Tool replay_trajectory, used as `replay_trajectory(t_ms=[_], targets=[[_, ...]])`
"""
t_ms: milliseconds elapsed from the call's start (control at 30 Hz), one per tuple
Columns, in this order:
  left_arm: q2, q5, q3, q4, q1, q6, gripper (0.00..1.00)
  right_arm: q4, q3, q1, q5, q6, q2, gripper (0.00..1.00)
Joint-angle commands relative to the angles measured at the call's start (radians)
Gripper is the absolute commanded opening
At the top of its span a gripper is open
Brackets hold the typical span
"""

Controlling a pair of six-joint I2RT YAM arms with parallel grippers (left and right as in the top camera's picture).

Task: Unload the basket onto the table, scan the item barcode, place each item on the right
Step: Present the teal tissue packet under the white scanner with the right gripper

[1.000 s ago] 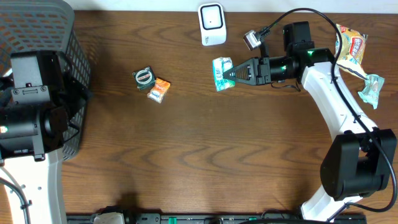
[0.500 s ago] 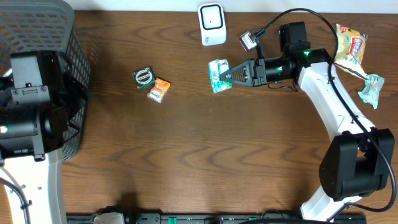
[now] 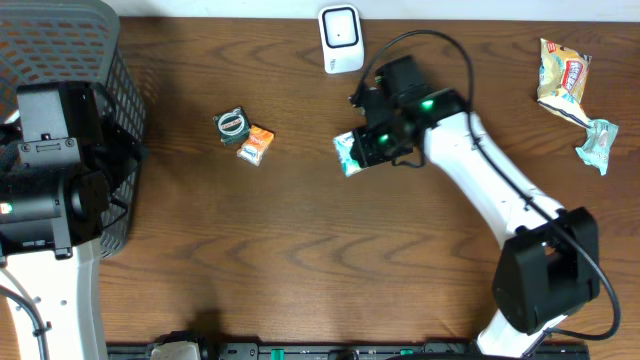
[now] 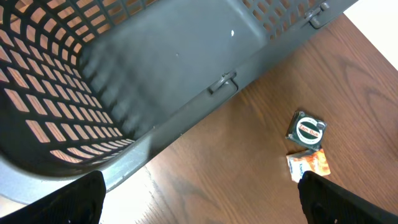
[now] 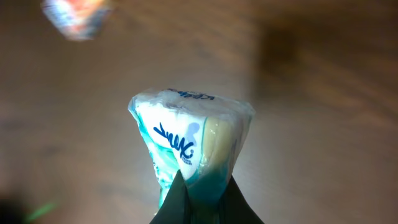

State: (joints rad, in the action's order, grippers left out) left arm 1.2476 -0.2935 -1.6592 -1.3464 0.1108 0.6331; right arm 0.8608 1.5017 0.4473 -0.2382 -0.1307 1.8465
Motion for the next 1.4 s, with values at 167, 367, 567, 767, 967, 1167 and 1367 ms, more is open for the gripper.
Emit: replay_trajectory(t_ms=[167,367,567,767,967,1167,1367], targets=[[0.001,-0.010,0.005,-0.003,0.005,0.016,0.98,-0.109,0.182,0.035,0.367,0.062,0.064,0.01],[0.001,-0.010,0.005,-0.003,0.005,0.016,0.98,0.027,0.660,0.011,0.438,0.174,0.333,0.01],[0.001,-0.010,0.005,-0.003,0.005,0.016,0.98,-0.185,0.861,0.019,0.743,0.491,0.533,0.01],[0.001,-0.010,0.005,-0.003,0.005,0.016,0.98,-0.455,0.861,0.032,0.772,0.897,0.620,0.01],[0.001,-0.010,0.005,-0.003,0.005,0.016,0.98,-0.510,0.859,0.031,0.692,0.934,0.638,0.01],[0.001,-0.010,0.005,-0.003,0.005,0.016,0.98,-0.427,0.856,0.035,0.692,0.935,0.675,0.01],[0.001,-0.010,0.005,-0.003,0.005,0.016,0.98,-0.403,0.851,0.041,0.700,0.936,0.702,0.01]])
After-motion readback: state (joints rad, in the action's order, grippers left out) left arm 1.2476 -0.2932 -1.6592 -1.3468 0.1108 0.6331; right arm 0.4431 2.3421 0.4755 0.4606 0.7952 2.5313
